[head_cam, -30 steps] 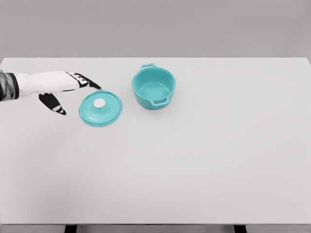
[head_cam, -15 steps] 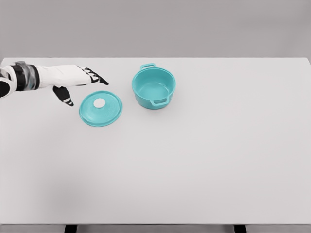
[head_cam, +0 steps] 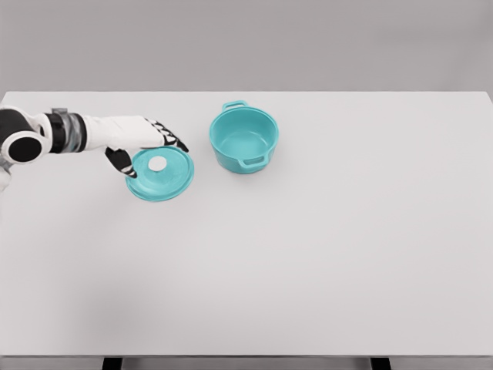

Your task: Cover the pot with left arm

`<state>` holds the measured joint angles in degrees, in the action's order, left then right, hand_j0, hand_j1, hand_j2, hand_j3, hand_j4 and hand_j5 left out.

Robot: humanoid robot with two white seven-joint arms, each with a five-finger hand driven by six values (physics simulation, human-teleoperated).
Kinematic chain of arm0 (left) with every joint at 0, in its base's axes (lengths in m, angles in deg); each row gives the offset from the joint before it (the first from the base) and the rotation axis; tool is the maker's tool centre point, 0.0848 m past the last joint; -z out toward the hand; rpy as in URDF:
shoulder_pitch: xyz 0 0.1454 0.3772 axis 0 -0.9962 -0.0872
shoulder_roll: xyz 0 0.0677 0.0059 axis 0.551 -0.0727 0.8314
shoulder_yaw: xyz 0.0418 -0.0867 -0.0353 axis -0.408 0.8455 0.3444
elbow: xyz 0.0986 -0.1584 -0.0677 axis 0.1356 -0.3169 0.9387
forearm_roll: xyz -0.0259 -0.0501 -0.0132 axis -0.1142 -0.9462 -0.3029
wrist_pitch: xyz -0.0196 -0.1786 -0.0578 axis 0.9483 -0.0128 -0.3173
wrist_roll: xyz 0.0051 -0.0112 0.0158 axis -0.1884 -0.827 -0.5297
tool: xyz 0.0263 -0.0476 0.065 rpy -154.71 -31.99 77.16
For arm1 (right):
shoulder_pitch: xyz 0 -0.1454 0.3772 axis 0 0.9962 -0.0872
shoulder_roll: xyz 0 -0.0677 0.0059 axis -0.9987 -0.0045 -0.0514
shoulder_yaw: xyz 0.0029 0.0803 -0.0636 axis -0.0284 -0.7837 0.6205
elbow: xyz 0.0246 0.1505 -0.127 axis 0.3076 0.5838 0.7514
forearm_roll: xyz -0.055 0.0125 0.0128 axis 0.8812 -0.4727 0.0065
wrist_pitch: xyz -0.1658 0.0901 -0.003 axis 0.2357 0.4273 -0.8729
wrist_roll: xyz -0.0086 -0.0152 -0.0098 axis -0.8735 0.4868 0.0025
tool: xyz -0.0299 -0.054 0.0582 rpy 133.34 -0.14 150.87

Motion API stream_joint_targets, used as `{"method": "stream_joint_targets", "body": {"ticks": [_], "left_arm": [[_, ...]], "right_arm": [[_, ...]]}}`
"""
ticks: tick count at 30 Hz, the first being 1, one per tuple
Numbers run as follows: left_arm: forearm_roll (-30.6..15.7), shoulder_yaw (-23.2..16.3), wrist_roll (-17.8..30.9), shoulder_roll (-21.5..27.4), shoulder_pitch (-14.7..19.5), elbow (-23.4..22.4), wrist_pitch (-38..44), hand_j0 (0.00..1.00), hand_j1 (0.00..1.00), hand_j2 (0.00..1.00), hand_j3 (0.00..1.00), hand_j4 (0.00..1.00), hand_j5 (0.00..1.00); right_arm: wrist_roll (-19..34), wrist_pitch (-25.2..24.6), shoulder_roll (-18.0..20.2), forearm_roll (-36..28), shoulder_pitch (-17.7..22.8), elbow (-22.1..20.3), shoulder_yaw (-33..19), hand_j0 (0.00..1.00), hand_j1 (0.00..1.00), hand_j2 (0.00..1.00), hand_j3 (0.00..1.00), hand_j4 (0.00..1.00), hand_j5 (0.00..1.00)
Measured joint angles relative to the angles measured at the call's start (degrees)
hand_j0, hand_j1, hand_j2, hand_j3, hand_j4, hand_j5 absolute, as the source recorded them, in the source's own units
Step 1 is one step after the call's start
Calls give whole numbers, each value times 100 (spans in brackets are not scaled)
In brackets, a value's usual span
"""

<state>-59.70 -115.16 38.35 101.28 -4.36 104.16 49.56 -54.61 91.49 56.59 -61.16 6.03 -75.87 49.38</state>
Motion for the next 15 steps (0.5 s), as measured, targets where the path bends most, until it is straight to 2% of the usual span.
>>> {"method": "stream_joint_targets", "body": {"ticks": [6,10,15], "left_arm": [[21,-142,0,-28,0,-35,14,86,86,86,86,86,86],[246,-175,0,-244,0,-351,36,86,86,86,86,86,86],[340,-185,0,-322,0,-480,50,83,83,83,83,83,83]], "right_arm": [[1,0,0,0,0,0,0,100,100,100,100,100,100],[0,0,0,0,0,0,0,100,100,100,100,100,100],[-1,0,0,0,0,0,0,100,100,100,100,100,100]]}}
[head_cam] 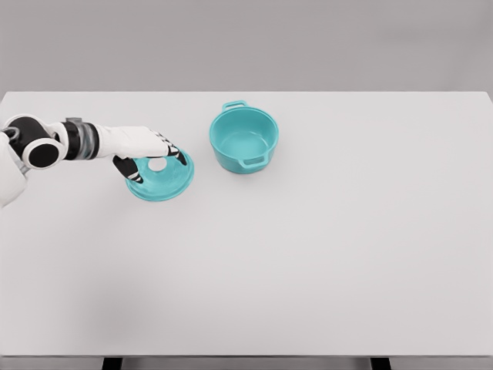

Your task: Cover the pot with left arm

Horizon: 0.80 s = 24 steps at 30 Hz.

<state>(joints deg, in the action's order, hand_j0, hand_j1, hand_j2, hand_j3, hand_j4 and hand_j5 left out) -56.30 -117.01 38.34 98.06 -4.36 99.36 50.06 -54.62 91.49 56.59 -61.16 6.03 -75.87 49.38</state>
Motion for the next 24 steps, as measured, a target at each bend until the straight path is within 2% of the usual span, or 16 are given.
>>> {"method": "stream_joint_targets", "body": {"ticks": [4,14,22,24], "left_arm": [[17,-2,0,-13,0,-37,6,76,76,76,76,76,76],[29,-2,0,-29,0,-49,8,70,70,70,70,70,70],[31,-2,0,-35,9,-49,3,70,70,70,70,70,70],[31,-2,0,-35,9,-49,1,66,66,66,66,66,66]], "right_arm": [[0,0,0,0,0,0,0,100,100,100,100,100,100],[0,0,0,0,0,0,0,100,100,100,100,100,100],[-1,0,0,0,0,0,0,100,100,100,100,100,100],[0,0,0,0,0,0,0,100,100,100,100,100,100]]}}
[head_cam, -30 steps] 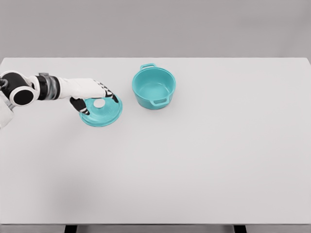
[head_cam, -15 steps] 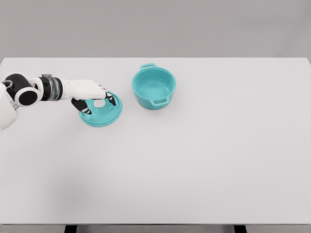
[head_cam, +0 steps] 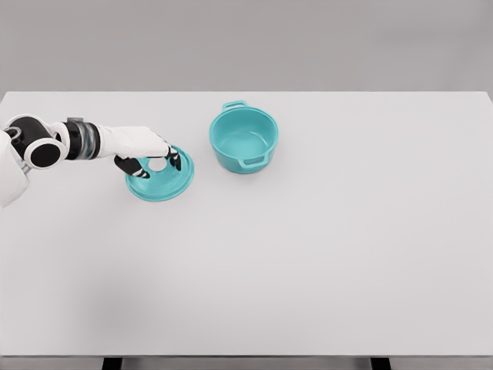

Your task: Cover the pot with left arm

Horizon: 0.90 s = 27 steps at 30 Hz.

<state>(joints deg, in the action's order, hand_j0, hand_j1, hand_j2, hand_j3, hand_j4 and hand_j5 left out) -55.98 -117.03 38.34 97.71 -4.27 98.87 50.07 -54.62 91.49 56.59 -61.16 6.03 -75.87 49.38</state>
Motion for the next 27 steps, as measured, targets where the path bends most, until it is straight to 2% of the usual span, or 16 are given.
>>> {"method": "stream_joint_targets", "body": {"ticks": [3,8,27], "left_arm": [[0,0,0,0,0,0,-4,55,55,55,55,55,55],[-3,0,0,3,9,6,-31,48,48,48,48,48,48],[-164,7,0,92,396,30,-66,47,47,47,47,47,47]], "right_arm": [[0,0,0,0,0,0,0,100,100,100,100,100,100],[1,0,0,0,0,0,0,100,100,100,100,100,100],[0,0,0,0,0,0,0,100,100,100,100,100,100]]}}
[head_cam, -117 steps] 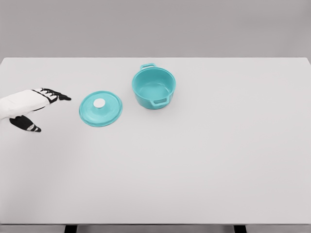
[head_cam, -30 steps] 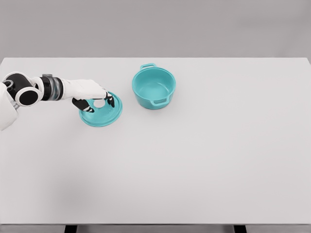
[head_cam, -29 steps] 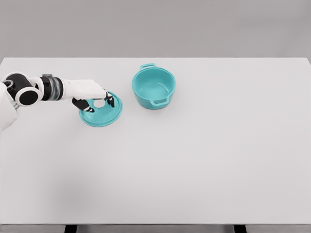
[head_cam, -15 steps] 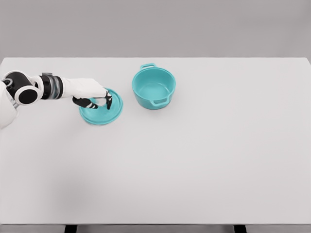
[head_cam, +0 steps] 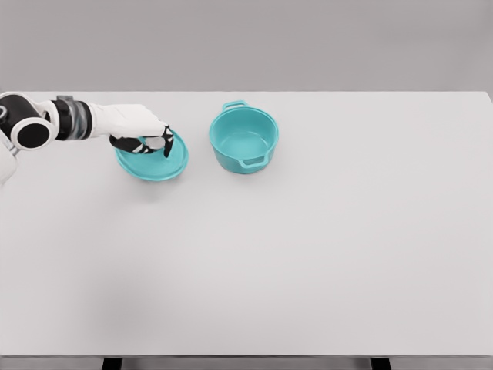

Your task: Cover the pot with left arm

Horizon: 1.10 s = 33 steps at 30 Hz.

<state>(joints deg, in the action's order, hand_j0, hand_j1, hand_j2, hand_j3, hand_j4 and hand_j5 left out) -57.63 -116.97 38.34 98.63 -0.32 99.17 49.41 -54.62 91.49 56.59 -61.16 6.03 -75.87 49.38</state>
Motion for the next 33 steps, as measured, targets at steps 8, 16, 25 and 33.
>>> {"method": "stream_joint_targets", "body": {"ticks": [8,16,25,33], "left_arm": [[-285,5,0,4,149,16,-6,47,47,47,47,47,47],[-385,31,0,-26,220,38,-1,47,47,47,47,47,47],[-443,51,1,-70,317,42,-3,47,47,47,47,47,47],[-443,55,1,-263,404,28,10,47,47,47,47,47,47]], "right_arm": [[0,0,0,0,0,0,0,100,100,100,100,100,100],[-1,0,0,0,0,0,0,100,100,100,100,100,100],[0,0,0,0,0,0,0,100,100,100,100,100,100],[0,0,0,0,0,0,0,100,100,100,100,100,100]]}}
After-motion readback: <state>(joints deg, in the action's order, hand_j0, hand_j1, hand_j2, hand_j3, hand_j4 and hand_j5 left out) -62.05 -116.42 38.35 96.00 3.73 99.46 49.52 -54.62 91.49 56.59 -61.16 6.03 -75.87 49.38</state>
